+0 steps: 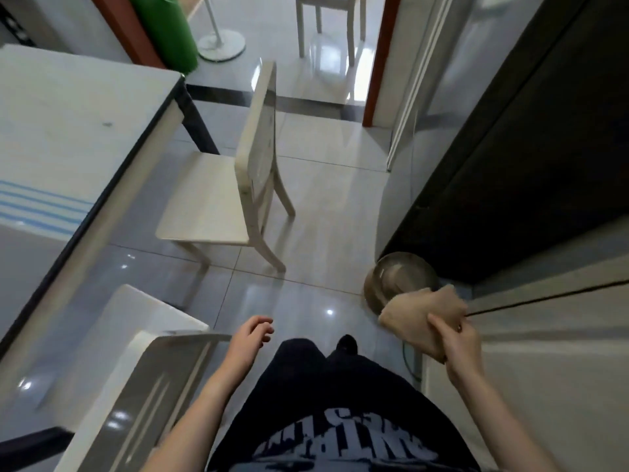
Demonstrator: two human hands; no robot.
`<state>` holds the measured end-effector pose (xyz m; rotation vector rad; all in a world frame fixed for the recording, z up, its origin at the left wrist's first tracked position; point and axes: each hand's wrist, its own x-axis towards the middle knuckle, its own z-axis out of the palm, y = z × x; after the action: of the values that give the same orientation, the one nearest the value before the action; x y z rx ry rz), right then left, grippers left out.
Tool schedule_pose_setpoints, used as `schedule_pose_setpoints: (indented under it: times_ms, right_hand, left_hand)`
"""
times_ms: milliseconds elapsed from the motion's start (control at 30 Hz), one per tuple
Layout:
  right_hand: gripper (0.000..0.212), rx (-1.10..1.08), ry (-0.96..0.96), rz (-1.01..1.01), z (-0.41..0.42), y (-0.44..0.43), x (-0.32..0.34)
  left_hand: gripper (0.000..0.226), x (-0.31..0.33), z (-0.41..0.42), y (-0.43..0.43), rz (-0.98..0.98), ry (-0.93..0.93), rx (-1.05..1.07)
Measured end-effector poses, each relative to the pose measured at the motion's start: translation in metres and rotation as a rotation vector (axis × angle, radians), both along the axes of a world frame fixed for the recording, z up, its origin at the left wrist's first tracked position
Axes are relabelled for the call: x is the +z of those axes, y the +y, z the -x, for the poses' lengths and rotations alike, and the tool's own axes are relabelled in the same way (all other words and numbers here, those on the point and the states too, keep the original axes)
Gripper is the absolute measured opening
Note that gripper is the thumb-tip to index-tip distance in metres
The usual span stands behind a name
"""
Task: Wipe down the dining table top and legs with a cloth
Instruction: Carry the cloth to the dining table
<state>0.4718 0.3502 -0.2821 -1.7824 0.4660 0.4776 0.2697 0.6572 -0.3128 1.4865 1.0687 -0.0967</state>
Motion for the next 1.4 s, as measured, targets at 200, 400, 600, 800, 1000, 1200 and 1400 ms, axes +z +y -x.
schedule_pose_setpoints:
  times_ms: [200,400,600,800,1000,1200,1400]
  right_hand:
    - [0.032,0.117,-0.011,0.034,-0.117,0.08,0.004]
    - [0.033,0.121,-0.017,0.017,-0.215,0.153,-0.009]
    - [0.023,0.048,-0.038,0.025,-0.305,0.218,0.015]
    - [0.029,0.024,-0.099,0.046,-0.386,0.268,0.044]
    - [0.028,-0.089,-0.072,-0.001,-0.478,0.315,0.033]
    - [0.02,0.022,-0.061,-0.059,-0.606,0.393,0.023]
    - [0.031,0.257,-0.094,-0.086,-0.718,0.467,0.039]
  left_hand:
    - [0.025,-0.003,-0.076,0.04,-0.014,0.039,0.069]
    - [0.011,-0.014,-0.185,0.109,-0.02,0.042,0.027]
    - [0.023,0.026,-0.345,0.183,0.01,-0.13,-0.158]
    - [0.031,0.061,-0.465,0.232,0.019,-0.236,-0.271]
    - [0.031,0.055,-0.563,0.279,0.008,-0.258,-0.213]
    - [0.025,0.047,-0.647,0.334,-0.025,-0.208,-0.062]
    - [0.019,0.043,-0.693,0.386,-0.042,-0.113,0.202]
